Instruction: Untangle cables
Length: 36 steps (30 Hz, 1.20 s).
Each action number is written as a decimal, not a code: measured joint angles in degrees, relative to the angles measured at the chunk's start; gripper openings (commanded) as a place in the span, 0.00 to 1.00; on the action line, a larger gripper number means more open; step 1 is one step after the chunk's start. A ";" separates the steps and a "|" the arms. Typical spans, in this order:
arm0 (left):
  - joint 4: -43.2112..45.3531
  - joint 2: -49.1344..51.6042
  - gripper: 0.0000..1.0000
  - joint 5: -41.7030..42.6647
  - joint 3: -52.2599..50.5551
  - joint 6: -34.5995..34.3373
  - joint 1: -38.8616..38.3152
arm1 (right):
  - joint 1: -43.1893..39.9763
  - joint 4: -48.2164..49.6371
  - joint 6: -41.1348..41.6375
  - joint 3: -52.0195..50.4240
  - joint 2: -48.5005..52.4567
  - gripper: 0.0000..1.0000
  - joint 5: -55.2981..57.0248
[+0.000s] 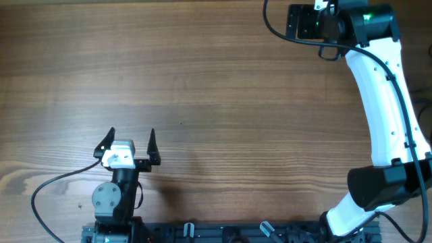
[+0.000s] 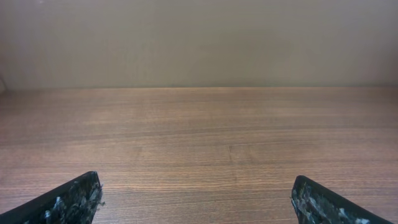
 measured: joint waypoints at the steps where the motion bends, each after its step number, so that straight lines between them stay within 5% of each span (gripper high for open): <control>1: 0.02 0.00 1.00 0.00 0.00 0.00 0.00 | 0.00 0.00 0.00 0.00 0.00 1.00 0.02; 23: 0.00 0.00 1.00 0.00 0.00 0.02 0.00 | 0.00 1.51 0.02 -0.07 -0.17 1.00 1.16; 30: 0.00 0.00 1.00 0.00 0.00 0.02 0.00 | 0.00 11.13 -1.99 -4.59 -7.96 1.00 4.22; 36: 0.00 0.00 1.00 0.00 0.00 0.02 0.00 | 0.00 28.46 -6.05 -22.27 -25.77 1.00 6.12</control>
